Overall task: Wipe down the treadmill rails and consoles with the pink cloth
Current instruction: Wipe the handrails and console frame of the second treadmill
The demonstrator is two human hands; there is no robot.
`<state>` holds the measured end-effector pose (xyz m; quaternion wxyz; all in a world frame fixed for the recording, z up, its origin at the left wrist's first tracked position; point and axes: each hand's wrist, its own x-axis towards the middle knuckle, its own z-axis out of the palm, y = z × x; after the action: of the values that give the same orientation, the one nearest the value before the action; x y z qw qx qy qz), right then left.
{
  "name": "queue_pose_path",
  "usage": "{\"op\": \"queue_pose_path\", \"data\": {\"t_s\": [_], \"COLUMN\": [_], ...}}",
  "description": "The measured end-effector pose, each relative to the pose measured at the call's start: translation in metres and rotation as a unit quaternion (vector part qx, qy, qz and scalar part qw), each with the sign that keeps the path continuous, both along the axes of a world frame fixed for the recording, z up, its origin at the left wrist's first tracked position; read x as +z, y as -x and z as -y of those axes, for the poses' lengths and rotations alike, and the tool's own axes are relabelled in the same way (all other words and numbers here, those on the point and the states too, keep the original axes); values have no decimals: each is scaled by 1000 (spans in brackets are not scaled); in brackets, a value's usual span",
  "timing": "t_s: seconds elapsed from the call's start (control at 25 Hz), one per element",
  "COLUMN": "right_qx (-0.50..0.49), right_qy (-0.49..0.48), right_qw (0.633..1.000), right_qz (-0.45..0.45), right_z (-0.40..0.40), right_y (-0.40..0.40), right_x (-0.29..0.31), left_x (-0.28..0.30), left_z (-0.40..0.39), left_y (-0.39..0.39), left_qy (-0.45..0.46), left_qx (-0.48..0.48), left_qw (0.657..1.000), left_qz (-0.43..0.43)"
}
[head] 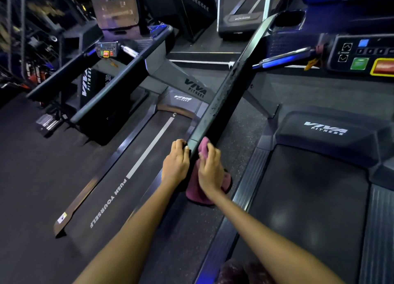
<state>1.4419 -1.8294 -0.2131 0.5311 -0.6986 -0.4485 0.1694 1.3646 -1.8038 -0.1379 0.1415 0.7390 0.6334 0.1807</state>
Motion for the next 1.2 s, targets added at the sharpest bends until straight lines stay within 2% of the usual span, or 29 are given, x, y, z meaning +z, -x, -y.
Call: {"op": "queue_pose_path", "data": {"t_s": [0.08,0.2,0.32,0.36,0.44,0.56,0.64,0.76,0.88,1.04,1.12,1.2], "right_qx": [36,69,32,20,20,85,127,68,11,88,113,69], "right_qy": [-9,53,140,138,74,-3,25,77,44,-27,-6,38], "right_qw": [999,995,987,987,996,994,991,993,999,995,994,996], "right_qz": [30,-43,-75,-74,-46,70,34,-50,-17,35,13,-30], "right_z": [20,14,-20,-28,-27,5,15,-26,-55,-21,-12,-28], "right_y": [13,0,-27,-34,-34,-17,-18,-42,-59,-36,-32,-41], "right_x": [-16,-28,-22,-15,-5,-25,-39,-29,-9,-29,-44,-42], "left_x": [-1,-5,-9,-9,-10,-11,-10,-10,-12,-11,-10,-10], "left_z": [-1,-1,-3,-2,-3,-6,-5,-4,-5,-7,-7,-6], "left_y": [0,0,1,1,1,3,2,0,0,-1,-2,-2], "left_qy": [9,2,-67,-65,-44,-32,-29,-41,-52,-50,-50,-44], "left_qx": [-1,-37,-140,-168,-192,-191,-184,-176,-169,-172,-167,-155], "left_qw": [1000,999,979,969,959,962,964,965,967,969,968,968], "left_qz": [1,-8,-135,-171,-203,-193,-190,-191,-182,-170,-179,-190]}}
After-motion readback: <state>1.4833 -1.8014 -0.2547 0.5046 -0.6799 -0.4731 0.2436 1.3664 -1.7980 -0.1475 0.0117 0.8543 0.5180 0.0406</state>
